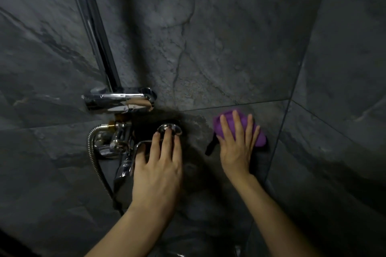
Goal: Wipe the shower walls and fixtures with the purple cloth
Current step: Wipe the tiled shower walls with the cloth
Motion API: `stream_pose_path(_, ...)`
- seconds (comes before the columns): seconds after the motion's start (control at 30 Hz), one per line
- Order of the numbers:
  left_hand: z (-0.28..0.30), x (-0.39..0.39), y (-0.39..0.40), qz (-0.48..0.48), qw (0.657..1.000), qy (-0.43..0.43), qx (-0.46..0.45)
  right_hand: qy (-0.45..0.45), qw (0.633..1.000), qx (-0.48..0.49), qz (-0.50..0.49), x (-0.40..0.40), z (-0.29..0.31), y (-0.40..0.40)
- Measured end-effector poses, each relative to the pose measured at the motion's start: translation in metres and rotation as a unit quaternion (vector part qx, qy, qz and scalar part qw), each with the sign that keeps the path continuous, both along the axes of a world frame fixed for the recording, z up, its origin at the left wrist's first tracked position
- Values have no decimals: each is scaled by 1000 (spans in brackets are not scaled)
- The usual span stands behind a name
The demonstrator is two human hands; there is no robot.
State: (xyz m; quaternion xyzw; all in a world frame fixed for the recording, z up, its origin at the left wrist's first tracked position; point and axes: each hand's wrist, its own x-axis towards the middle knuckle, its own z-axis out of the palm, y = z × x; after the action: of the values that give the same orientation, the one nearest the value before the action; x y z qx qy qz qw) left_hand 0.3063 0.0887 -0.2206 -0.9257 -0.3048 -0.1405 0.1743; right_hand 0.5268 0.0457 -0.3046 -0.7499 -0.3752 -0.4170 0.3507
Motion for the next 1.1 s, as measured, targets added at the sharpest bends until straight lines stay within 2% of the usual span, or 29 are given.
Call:
stream_pose_path(0.1, 21, -2, -3, -10, 1000, 14, -17, -31, 999, 1, 9, -8, 25, 10)
stream_pose_path(0.23, 62, -4, -12, -66, 997, -18, -33, -147, 975, -161, 31, 13, -11, -12)
stream_pose_path(0.3, 91, -7, -12, -89, 995, -52, -16, -148, 969, -200, 6, 26, -19, -29)
stream_pose_path(0.4, 130, -13, -6, -94, 991, -90, 24, -59, 992, -109, -12, 27, 15, -31)
stream_pose_path(0.47, 152, -14, -1, -94, 989, -106, 33, -8, 1000, -30, -8, 25, 63, -21)
stream_pose_path(0.53, 169, -14, 3, -98, 987, -120, 40, 4, 1000, 19, -8, 20, 113, -9)
stream_pose_path(0.67, 190, -11, 14, -95, 982, -149, 66, -29, 998, 48, 8, 0, 176, 11)
stream_pose_path(0.83, 228, -18, 30, -74, 977, -166, 115, -138, 989, -42, 38, -14, 217, 22)
stream_pose_path(0.93, 258, -28, 43, -45, 970, -211, 112, -183, 978, -74, 63, -23, 250, 28)
stream_pose_path(1.0, 275, -35, 57, -33, 966, -241, 82, -210, 971, -57, 94, -26, 284, 32)
stream_pose_path(1.1, 291, -44, 76, -76, 965, -241, 75, -209, 971, -7, 112, -20, 345, 37)
